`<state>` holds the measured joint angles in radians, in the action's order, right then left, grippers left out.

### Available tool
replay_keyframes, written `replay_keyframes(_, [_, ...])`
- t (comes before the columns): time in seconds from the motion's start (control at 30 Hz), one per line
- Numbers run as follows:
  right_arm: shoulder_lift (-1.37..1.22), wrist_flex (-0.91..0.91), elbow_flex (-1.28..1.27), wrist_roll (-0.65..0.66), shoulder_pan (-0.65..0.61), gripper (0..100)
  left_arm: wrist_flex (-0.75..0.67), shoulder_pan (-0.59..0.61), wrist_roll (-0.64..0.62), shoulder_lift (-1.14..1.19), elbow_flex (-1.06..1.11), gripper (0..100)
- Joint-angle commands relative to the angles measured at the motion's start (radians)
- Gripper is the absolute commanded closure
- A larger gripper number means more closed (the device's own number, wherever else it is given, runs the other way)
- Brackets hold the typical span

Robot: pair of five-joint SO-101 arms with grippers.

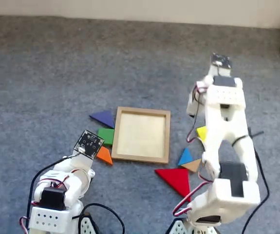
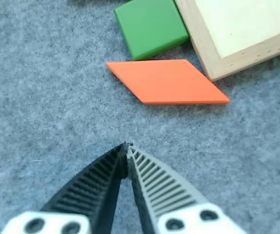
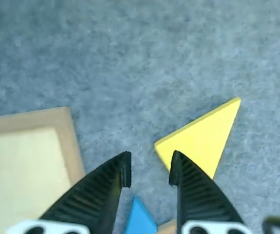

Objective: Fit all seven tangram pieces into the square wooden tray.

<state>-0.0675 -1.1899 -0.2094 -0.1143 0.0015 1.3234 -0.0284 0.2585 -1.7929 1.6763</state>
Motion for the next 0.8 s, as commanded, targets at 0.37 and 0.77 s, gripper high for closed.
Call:
replay_keyframes(0.37, [-0.077, 0.073, -0.004, 0.002, 0.051, 64.6, 0.003, 0.005, 0.008, -0.027, 0.019, 100])
replay_keyframes(0.77, [-0.283, 0.054, 0.154, 0.002, 0.019, 63.6, 0.003, 0.005, 0.008, -0.027, 0.019, 100])
